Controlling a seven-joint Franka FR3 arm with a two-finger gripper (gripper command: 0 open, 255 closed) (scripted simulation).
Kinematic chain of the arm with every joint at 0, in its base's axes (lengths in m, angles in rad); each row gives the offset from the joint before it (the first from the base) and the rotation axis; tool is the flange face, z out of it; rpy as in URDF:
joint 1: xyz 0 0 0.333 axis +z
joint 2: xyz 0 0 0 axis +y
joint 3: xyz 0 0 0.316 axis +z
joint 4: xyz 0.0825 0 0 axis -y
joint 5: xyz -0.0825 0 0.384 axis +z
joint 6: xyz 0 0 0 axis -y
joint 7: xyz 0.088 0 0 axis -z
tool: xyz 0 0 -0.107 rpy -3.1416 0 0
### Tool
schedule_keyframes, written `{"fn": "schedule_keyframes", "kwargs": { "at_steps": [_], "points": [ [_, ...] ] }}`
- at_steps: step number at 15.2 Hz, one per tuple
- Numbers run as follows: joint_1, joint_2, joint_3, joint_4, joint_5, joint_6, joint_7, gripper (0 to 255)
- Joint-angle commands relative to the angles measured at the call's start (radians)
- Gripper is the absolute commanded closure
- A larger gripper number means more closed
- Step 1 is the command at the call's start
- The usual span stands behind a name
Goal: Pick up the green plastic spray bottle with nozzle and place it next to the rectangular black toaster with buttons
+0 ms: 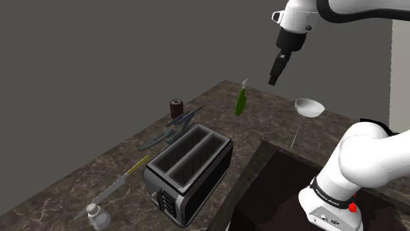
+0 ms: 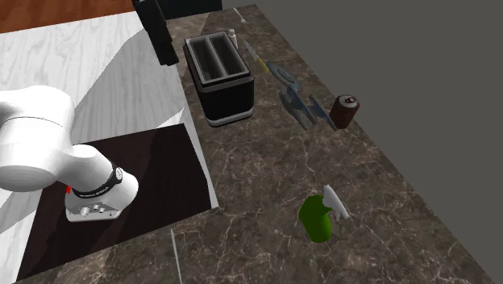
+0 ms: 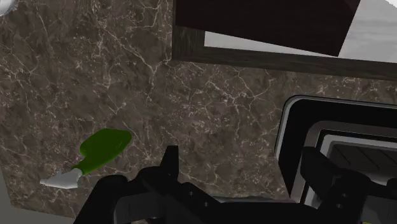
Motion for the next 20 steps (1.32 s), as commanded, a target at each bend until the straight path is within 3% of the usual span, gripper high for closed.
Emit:
{"fn": "schedule_keyframes", "kwargs": {
  "at_steps": [1,12,20],
  "points": [
    [0.0,0.0,0.0,0.0,0.0,0.0,0.0,0],
    [0.063,0.14,-0.32,-0.034,-0.171,0.184,-0.586,0],
    [0.146,0.395,-0.539,0.09,-0.189,0.326,-1.016,0]
  ]
}}
